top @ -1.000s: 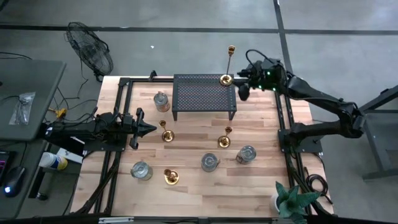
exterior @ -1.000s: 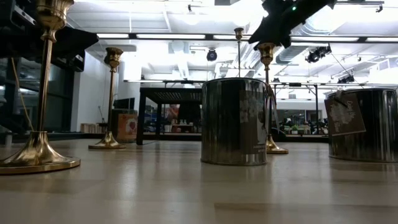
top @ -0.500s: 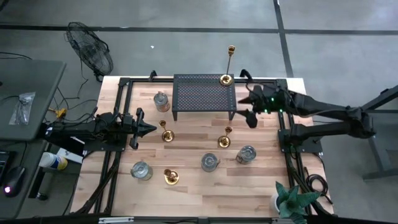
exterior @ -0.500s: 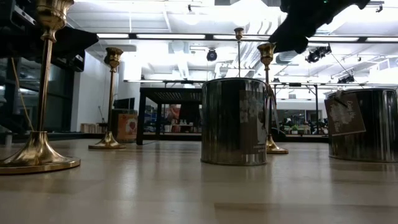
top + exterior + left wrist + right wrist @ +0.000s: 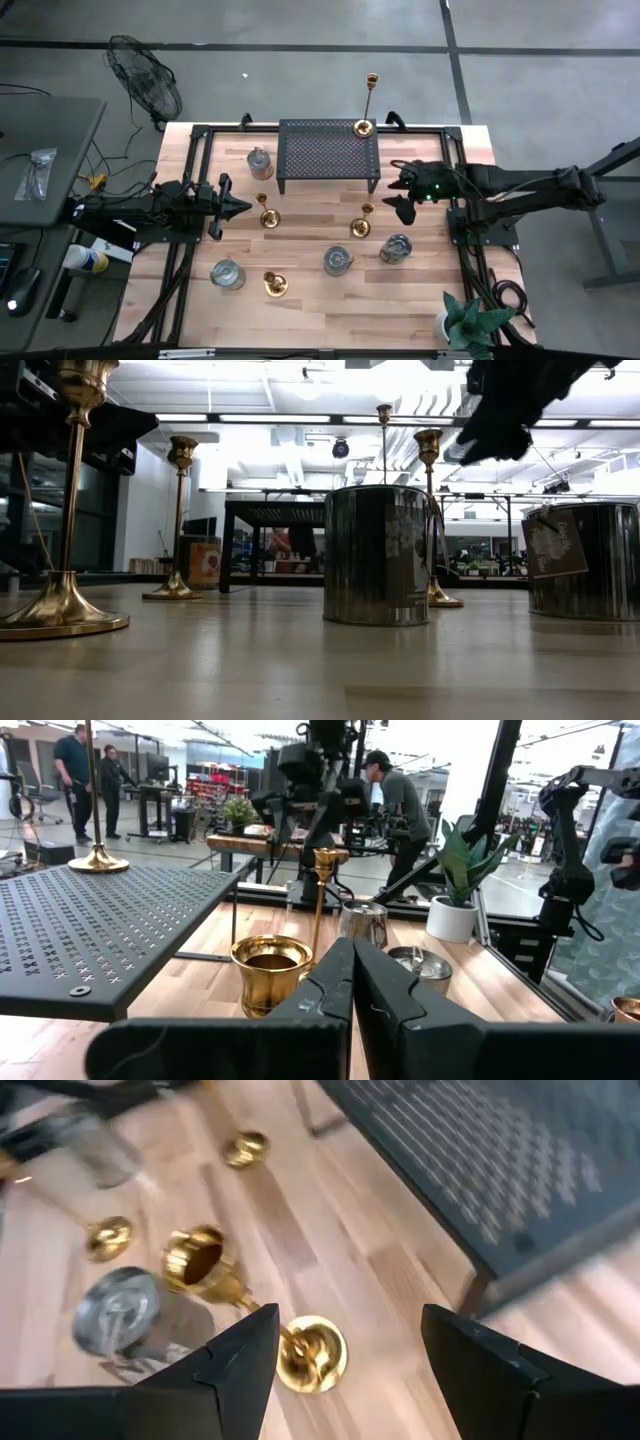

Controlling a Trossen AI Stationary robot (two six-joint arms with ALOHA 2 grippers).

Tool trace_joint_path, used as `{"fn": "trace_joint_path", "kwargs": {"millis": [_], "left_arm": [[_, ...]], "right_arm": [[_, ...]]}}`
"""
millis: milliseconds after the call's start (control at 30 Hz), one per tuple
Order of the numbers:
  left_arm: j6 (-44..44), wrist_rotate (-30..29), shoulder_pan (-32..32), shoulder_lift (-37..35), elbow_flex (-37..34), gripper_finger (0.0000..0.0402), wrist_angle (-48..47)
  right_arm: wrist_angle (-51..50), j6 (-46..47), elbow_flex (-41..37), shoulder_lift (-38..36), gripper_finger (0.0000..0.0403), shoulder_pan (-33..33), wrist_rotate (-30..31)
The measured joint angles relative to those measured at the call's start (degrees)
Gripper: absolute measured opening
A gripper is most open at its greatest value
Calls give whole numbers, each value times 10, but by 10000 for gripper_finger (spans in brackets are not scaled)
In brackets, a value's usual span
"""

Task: Pick & Place candle stick holders
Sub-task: Align the golden candle holder with the golden candle holder on the shelf

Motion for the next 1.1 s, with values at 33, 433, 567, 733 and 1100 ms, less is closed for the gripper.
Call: {"fn": "trace_joint_path", "kwargs": {"millis": [33, 433, 567, 733, 1100], "left_arm": [[0, 0, 0, 0, 0, 1, 0], [0, 0, 0, 0, 0, 1, 0], [0, 0, 0, 0, 0, 1, 0], [0, 0, 0, 0, 0, 1, 0], [0, 0, 0, 0, 0, 1, 0]], "right_arm": [[-15, 24, 0, 0, 239, 7, 10], [-32, 84, 0, 49, 284, 102, 25], [5, 40, 0, 84, 297, 113, 26], [77, 23, 0, 128, 298, 114, 39], [152, 23, 0, 193, 298, 114, 56]]}}
